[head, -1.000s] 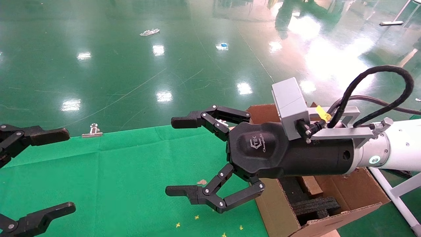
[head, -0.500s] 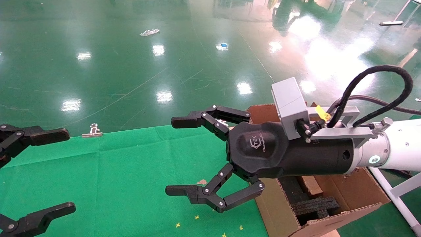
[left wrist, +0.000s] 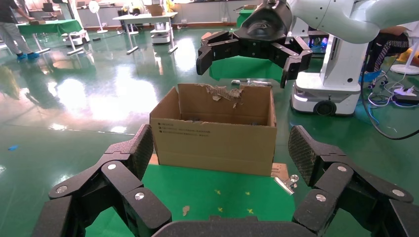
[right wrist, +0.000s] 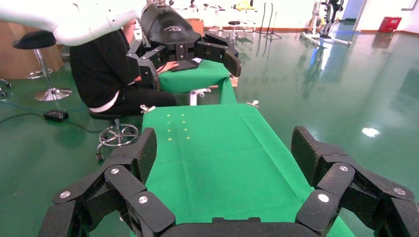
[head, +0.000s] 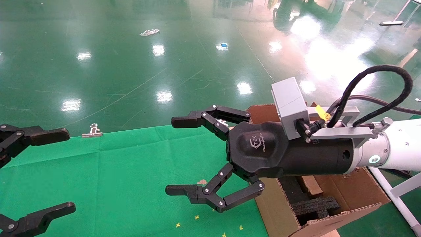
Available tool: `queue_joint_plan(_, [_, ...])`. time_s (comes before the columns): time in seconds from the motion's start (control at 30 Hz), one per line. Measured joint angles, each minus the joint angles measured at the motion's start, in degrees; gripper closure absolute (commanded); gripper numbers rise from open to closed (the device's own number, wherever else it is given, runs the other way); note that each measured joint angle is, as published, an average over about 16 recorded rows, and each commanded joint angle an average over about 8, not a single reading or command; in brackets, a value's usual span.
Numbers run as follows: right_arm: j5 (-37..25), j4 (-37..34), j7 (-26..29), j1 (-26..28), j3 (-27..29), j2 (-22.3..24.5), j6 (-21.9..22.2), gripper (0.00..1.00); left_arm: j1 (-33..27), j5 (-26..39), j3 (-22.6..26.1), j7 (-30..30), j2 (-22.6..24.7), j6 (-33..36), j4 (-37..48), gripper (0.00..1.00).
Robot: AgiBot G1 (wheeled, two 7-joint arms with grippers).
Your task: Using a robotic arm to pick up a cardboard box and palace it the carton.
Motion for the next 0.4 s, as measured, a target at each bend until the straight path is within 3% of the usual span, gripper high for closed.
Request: queue_joint_plan(0.4, [0.0,-0.01,0.0,0.01,-0.01,0.0,0.0,0.0,0.0,0.0,0.0,0.0,0.0,0.0,0.0,0.0])
